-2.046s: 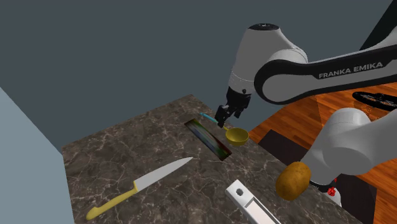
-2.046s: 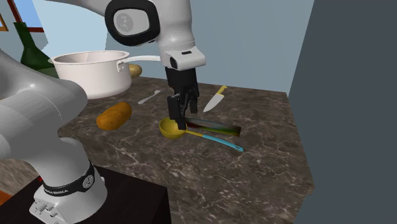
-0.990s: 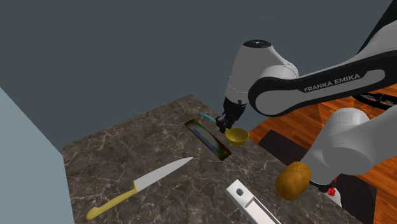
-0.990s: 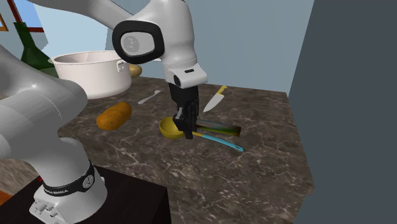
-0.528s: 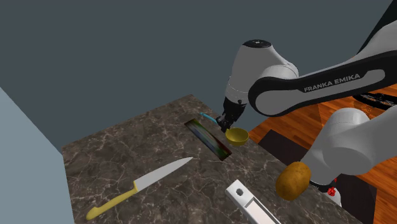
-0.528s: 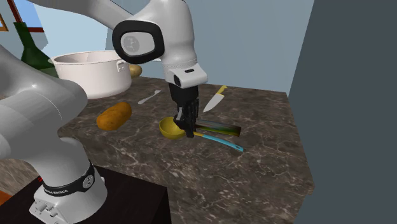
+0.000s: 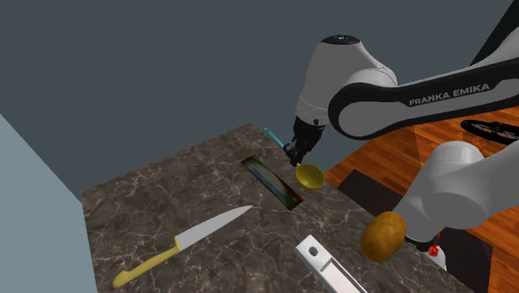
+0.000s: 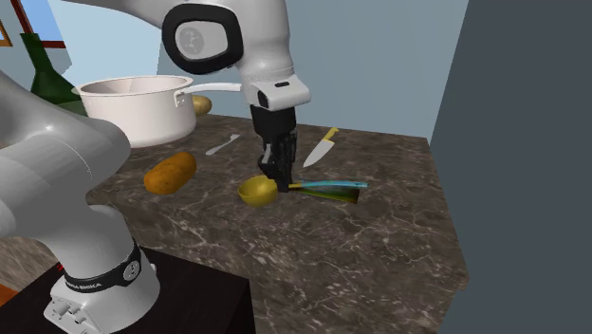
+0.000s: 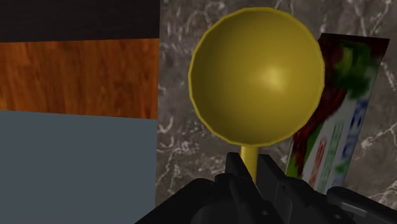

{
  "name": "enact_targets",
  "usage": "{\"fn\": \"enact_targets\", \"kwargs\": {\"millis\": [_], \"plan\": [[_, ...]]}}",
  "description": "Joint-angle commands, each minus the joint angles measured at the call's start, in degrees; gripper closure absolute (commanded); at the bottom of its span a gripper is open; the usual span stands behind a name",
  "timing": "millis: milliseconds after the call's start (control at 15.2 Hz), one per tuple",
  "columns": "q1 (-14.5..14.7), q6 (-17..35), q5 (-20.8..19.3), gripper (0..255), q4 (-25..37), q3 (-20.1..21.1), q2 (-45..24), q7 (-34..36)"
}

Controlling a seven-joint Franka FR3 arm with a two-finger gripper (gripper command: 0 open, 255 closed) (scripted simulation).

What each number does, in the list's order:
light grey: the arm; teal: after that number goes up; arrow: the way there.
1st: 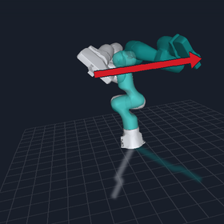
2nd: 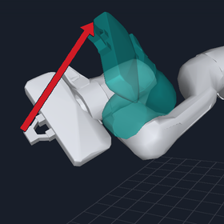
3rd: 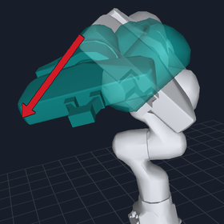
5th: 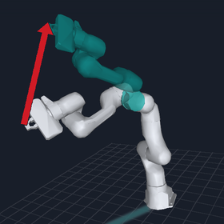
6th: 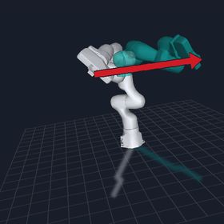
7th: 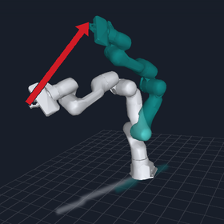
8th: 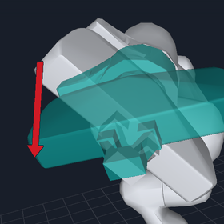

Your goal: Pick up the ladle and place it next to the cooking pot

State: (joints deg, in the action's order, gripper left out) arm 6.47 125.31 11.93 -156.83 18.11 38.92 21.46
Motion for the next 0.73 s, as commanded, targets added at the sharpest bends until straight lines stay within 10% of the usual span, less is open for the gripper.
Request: {"fn": "enact_targets", "kwargs": {"millis": [0, 660], "plan": [[0.0, -2.0, -0.2, 255, 1.2, -0.3, 0.8, 0.0], [-0.5, -10.6, -1.4, 255, 7.5, -1.8, 3.1, 0.0]]}}
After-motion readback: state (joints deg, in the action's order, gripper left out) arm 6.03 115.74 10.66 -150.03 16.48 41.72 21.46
